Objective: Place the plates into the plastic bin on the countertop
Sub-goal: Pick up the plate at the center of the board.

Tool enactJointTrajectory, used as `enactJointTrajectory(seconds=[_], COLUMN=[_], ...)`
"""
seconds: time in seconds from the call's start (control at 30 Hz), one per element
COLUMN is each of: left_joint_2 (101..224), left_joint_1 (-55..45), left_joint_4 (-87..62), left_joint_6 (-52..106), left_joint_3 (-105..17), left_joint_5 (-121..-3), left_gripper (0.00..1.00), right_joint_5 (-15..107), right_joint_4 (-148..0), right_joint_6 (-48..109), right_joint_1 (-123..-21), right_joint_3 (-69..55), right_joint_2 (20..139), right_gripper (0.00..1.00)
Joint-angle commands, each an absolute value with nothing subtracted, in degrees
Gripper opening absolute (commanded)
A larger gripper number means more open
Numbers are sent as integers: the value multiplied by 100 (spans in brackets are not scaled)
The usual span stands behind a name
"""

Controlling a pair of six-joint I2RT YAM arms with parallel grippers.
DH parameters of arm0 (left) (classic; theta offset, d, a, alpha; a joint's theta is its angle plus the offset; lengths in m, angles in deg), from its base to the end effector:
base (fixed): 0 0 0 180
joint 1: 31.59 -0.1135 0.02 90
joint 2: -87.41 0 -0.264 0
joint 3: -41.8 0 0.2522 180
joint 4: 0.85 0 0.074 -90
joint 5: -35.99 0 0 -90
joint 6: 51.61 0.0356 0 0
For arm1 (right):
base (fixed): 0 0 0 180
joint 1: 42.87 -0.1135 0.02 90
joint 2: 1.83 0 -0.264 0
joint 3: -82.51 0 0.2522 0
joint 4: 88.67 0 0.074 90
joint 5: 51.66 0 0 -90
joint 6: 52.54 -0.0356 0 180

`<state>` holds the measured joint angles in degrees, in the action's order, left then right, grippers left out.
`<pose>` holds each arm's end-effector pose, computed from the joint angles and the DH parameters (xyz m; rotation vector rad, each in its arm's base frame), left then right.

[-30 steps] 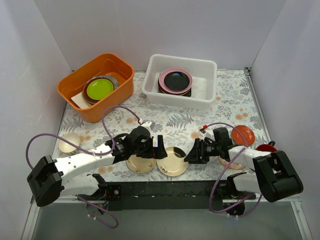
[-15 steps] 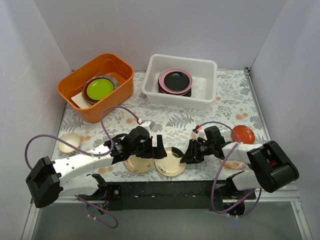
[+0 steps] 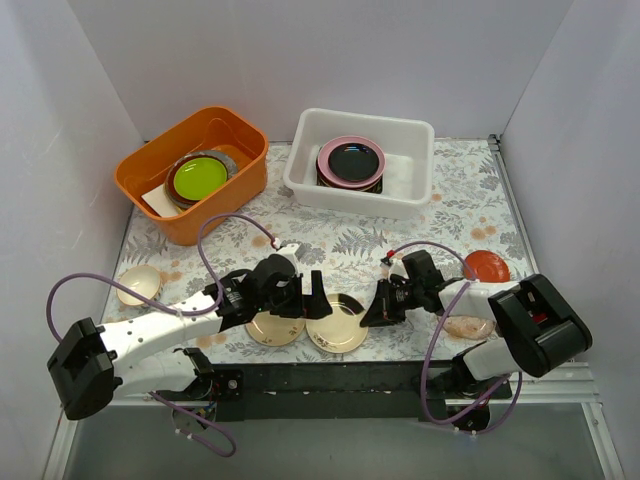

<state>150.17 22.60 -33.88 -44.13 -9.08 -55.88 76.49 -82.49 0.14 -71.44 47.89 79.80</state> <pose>0.1299 -0.1820 0.2189 -0.6399 2.6098 -1.0530 0.1780 0.1220 0.1086 -0.1030 2.6951 1.2624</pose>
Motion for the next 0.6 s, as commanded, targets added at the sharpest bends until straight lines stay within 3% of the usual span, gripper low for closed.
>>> enactJointTrajectory(seconds=[0.0, 0.57], left_joint_2=[14805, 14094], left_joint_1=[2290, 2290], left_joint_4=[-3438, -3658], left_joint_6=[-4441, -4616], left_joint_3=[-817, -843], left_joint_5=[-5472, -4813], left_gripper=[98, 98], right_joint_5=[6225, 5821], right_joint_4=[-7597, -6376], right_joint_6=[486, 802], right_joint_1=[-7178, -7170], right_joint_3=[4880, 3554], right_joint_2=[8018, 7367], right_gripper=[6, 2])
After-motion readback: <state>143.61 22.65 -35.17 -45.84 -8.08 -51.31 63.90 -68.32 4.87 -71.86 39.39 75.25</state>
